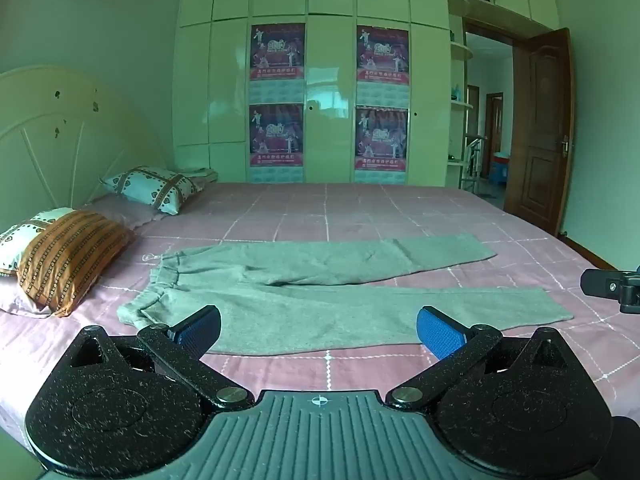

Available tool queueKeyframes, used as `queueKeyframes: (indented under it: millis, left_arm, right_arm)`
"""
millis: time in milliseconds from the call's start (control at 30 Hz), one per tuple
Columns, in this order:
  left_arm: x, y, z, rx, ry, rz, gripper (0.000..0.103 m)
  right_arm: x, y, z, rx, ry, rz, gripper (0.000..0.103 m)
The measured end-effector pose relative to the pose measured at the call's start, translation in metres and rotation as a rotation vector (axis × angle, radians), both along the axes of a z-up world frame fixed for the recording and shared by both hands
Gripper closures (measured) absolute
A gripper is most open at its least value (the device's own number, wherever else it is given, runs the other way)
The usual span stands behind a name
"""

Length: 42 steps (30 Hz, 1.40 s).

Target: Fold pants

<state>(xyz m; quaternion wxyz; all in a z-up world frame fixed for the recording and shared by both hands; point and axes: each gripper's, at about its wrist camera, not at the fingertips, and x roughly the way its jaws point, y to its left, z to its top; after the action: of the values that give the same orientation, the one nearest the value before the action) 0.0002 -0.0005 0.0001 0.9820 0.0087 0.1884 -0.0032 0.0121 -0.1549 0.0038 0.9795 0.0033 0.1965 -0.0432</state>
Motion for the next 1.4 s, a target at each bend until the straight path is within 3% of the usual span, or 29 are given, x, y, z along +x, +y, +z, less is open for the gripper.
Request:
queueKeyframes:
  millis: [1400]
  left_arm:
    - [0.0015, 0.0052, 0.0007, -0.012, 0.005, 0.008, 0.000]
  right_arm:
    - [0.0018, -0.0021, -0.0024, 0.002, 0.014, 0.006, 0.006]
